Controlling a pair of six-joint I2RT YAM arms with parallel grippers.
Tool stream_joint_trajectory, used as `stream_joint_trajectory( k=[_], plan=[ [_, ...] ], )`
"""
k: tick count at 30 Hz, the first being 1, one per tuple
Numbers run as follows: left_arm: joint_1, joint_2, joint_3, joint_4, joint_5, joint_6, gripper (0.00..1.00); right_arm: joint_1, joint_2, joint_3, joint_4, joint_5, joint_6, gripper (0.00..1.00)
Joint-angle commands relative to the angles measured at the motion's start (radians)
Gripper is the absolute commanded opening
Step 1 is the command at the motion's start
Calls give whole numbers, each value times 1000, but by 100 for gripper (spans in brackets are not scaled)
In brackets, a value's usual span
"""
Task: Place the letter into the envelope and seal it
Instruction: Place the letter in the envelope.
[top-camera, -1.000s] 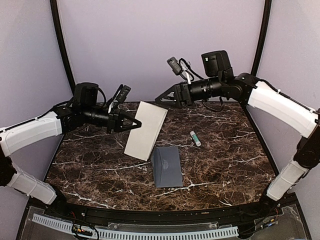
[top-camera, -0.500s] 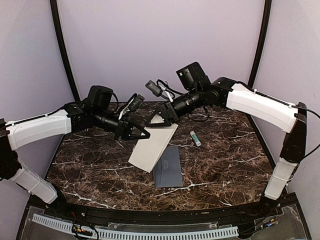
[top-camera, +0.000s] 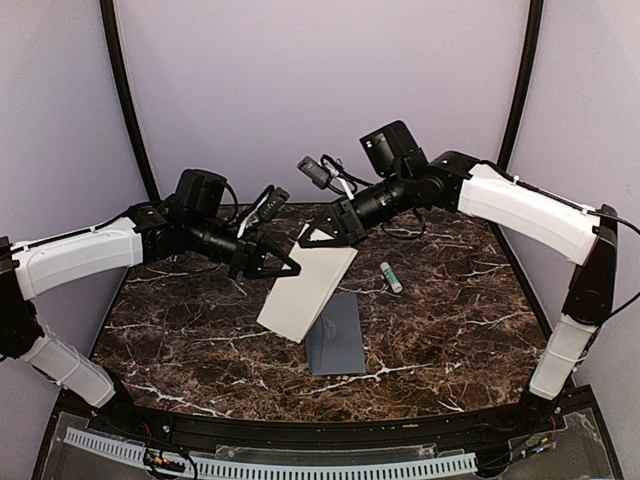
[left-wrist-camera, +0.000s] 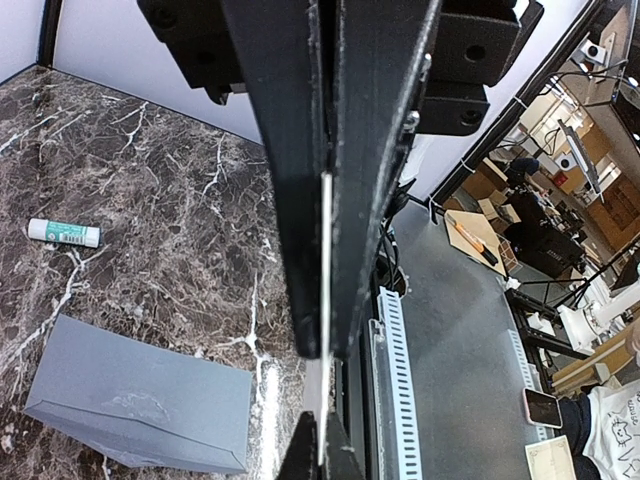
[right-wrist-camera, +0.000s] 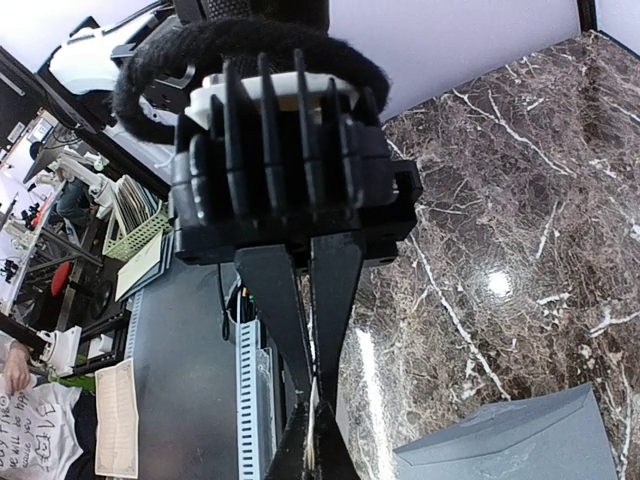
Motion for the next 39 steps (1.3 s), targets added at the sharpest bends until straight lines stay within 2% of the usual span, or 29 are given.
stream_joint_trajectory(
  k=[1,4,8,15,22,23,24,27,28,29,31,34,35,38,39],
  plan=[
    [-8,-7,25,-17,33,19,4,-16,-58,-23,56,-46,6,0],
    [-8,-8,20,-29,29,23,14,-32,-80,-55,79,-34,15,0],
    [-8,-14,4,-37,27,19,16,-58,-111,-86,104,-52,28,0],
    [-8,-16,-23,-43,33,13,10,-87,-150,-105,80,-43,19,0],
    [-8,-22,-46,-49,26,8,13,-126,-202,-141,85,-33,22,0],
    [-8,-23,-47,-47,23,7,5,-129,-207,-146,87,-33,23,0],
    [-8,-25,-48,-46,21,7,2,-130,-212,-150,88,-34,23,0],
    [-8,-26,-54,-27,26,-2,0,-136,-224,-165,98,-34,26,0],
    [-8,-24,-52,-26,28,-4,2,-138,-227,-170,100,-33,28,0],
    [-8,-22,-51,-29,33,-6,9,-141,-232,-175,102,-31,29,0],
    [-7,-18,-48,-34,36,-5,17,-147,-242,-184,108,-28,35,0],
    [-7,-20,-53,-40,30,-1,25,-158,-263,-200,122,-26,41,0],
    [-8,-21,-53,-40,28,0,25,-163,-270,-204,127,-25,44,0],
    [-8,-34,-66,-15,23,-7,5,-169,-287,-213,136,-24,50,0],
    [-8,-37,-70,-6,23,-11,2,-171,-291,-217,140,-24,52,0]
  ],
)
